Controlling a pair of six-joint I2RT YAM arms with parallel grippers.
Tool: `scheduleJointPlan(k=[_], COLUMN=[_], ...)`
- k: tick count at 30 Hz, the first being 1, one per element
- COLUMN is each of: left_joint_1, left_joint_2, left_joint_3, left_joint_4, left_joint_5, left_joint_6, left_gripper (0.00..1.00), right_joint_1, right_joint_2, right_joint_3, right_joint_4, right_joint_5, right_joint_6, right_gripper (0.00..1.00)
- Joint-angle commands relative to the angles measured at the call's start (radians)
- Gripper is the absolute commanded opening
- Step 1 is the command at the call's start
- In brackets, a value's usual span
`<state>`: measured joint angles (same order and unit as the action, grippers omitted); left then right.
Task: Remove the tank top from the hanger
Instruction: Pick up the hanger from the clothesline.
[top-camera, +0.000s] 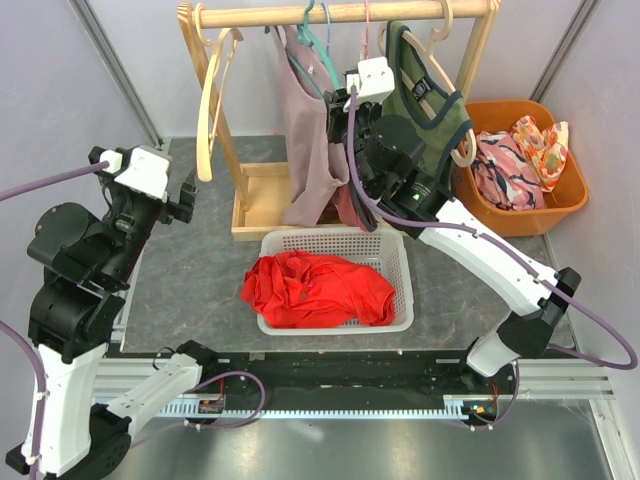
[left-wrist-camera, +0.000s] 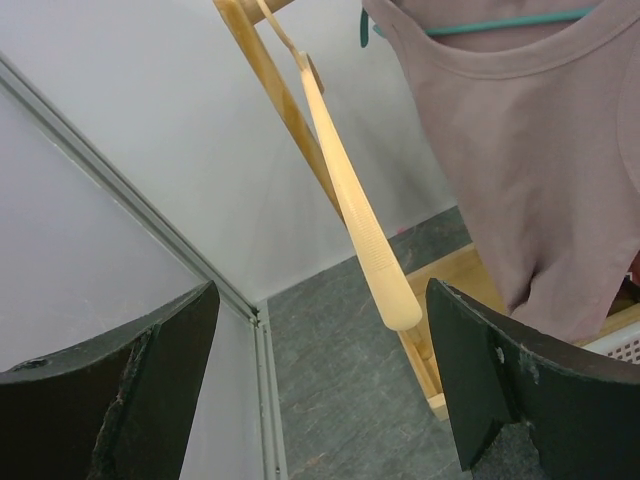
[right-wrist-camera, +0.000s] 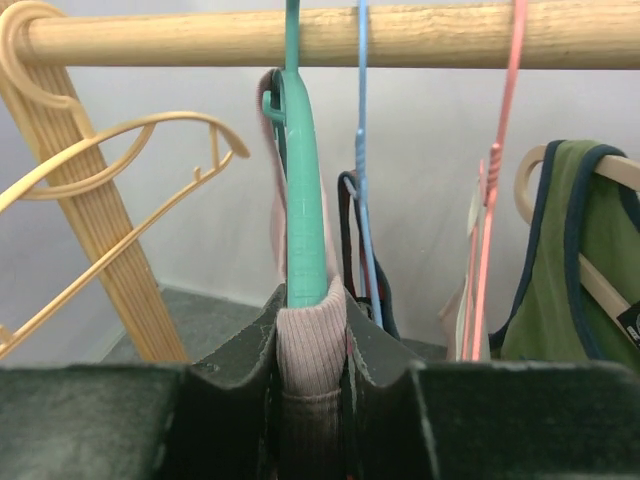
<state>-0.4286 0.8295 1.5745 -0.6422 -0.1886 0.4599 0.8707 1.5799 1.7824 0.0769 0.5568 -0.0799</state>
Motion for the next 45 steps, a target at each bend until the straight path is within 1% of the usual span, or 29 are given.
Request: scheduleJointPlan(k=[1, 5, 8, 10, 12, 13, 14, 15, 16, 18, 20, 21, 23, 26, 29, 31, 35, 40, 43, 45], left_joint_1=[0.010, 0.013, 0.017, 0.017, 0.019, 0.019, 0.022, 0.024, 0.025, 0.040, 0.054, 0.056, 0.057, 0.057, 0.057, 0.057, 0.057, 0.057, 0.056, 0.056], left_joint_2=[0.007, 0.008, 0.003, -0.001, -0.003, -0.001, 0.000, 0.000, -0.001, -0.015, -0.027, -0.041, -0.052, -0.067, -0.086, -0.101, -0.122, -0.161, -0.164, -0.147], left_joint_3=[0.007, 0.012, 0.004, -0.001, -0.002, -0.004, 0.001, 0.001, -0.002, -0.017, -0.051, -0.063, -0.096, -0.123, -0.137, -0.127, -0.033, 0.068, 0.099, 0.114], left_joint_4=[0.006, 0.006, 0.006, 0.006, 0.004, 0.003, 0.003, 0.001, -0.001, -0.014, -0.043, -0.054, -0.069, -0.088, -0.111, -0.126, -0.160, -0.191, -0.198, -0.205], left_joint_5=[0.020, 0.021, 0.020, 0.021, 0.028, 0.031, 0.035, 0.047, 0.057, 0.101, 0.152, 0.210, 0.253, 0.300, 0.359, 0.371, 0.367, 0.408, 0.385, 0.344], left_joint_6=[-0.035, -0.035, -0.035, -0.033, -0.036, -0.040, -0.041, -0.055, -0.064, -0.105, -0.144, -0.154, -0.176, -0.184, -0.179, -0.178, -0.130, -0.095, -0.105, -0.130], left_gripper=[0.91, 0.91, 0.91, 0.91, 0.91, 0.91, 0.91, 0.92, 0.94, 1.00, 1.00, 1.00, 1.00, 1.00, 1.00, 1.00, 1.00, 1.00, 1.00, 1.00], right_joint_1=[-0.002, 0.005, 0.031, 0.036, 0.037, 0.037, 0.037, 0.037, 0.037, 0.037, 0.039, 0.037, 0.037, 0.037, 0.037, 0.037, 0.036, 0.037, 0.037, 0.037], right_joint_2=[-0.054, -0.038, -0.089, -0.155, -0.234, -0.259, -0.283, -0.329, -0.354, -0.441, -0.521, -0.544, -0.583, -0.592, -0.594, -0.586, -0.567, -0.577, -0.580, -0.575], right_joint_3=[-0.044, -0.031, -0.078, -0.107, -0.124, -0.123, -0.118, -0.110, -0.113, -0.146, -0.170, -0.170, -0.140, -0.065, -0.044, -0.043, -0.044, -0.061, -0.074, -0.083], right_joint_4=[0.305, 0.296, 0.270, 0.216, 0.120, 0.078, -0.010, -0.050, -0.116, -0.149, -0.178, -0.189, -0.225, -0.295, -0.339, -0.386, -0.450, -0.479, -0.505, -0.517], right_joint_5=[0.084, 0.089, 0.059, -0.023, -0.093, -0.182, -0.236, -0.273, -0.341, -0.388, -0.422, -0.432, -0.475, -0.527, -0.544, -0.537, -0.540, -0.535, -0.541, -0.540], right_joint_6=[-0.057, -0.064, -0.047, 0.007, 0.049, 0.078, 0.080, 0.110, 0.126, 0.163, 0.201, 0.210, 0.232, 0.262, 0.285, 0.292, 0.304, 0.298, 0.281, 0.264], right_gripper=[0.00, 0.00, 0.00, 0.00, 0.00, 0.00, 0.00, 0.00, 0.00, 0.00, 0.00, 0.00, 0.00, 0.00, 0.00, 0.00, 0.00, 0.00, 0.00, 0.00])
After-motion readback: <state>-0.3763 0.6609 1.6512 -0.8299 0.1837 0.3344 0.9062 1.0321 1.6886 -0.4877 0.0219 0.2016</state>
